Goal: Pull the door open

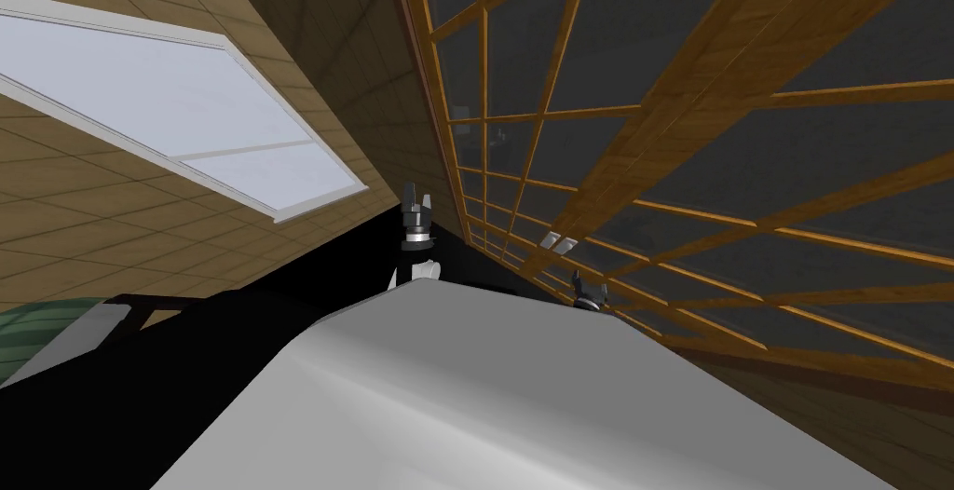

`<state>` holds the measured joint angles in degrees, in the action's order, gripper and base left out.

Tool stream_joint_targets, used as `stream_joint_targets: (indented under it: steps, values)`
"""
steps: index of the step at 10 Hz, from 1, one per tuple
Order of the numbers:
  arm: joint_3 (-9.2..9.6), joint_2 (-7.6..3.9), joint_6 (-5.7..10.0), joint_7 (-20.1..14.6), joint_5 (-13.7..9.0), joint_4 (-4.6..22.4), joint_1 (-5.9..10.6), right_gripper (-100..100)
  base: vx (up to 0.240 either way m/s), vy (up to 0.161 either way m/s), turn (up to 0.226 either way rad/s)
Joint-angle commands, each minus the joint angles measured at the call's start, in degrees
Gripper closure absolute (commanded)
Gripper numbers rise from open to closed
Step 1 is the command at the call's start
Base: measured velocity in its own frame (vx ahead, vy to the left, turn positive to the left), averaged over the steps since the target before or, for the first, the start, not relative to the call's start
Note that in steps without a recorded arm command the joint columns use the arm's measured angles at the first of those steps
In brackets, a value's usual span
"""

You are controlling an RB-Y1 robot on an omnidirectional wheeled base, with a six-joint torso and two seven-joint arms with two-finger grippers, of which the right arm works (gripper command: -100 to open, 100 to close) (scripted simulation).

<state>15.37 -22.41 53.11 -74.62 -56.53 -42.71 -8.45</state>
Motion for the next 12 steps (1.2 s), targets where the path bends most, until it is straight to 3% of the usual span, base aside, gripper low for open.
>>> stream_joint_targets:
  steps: [1, 5, 9, 10, 12]
  values:
    - [0.33, 0.35, 0.11, -0.4, 0.3, -0.1, 1.91, -100, 0.17, -0.002, 0.12]
    - [0.85, 1.04, 0.06, -0.4, 0.8, -1.5, 4.81, -100, 0.162, -0.03, 0.084]
    - [0.7, 1.02, -0.33, 0.2, 0.7, -2.4, 4.22, -100, 0.04, -0.003, 0.024]
    - [0.7, 1.02, -0.33, 0.2, 0.7, -2.4, 4.22, 100, 0.0, 0.0, 0.0]
    - [0.7, 1.02, -0.33, 0.2, 0.7, -2.4, 4.22, 100, -0.007, 0.005, 0.009]
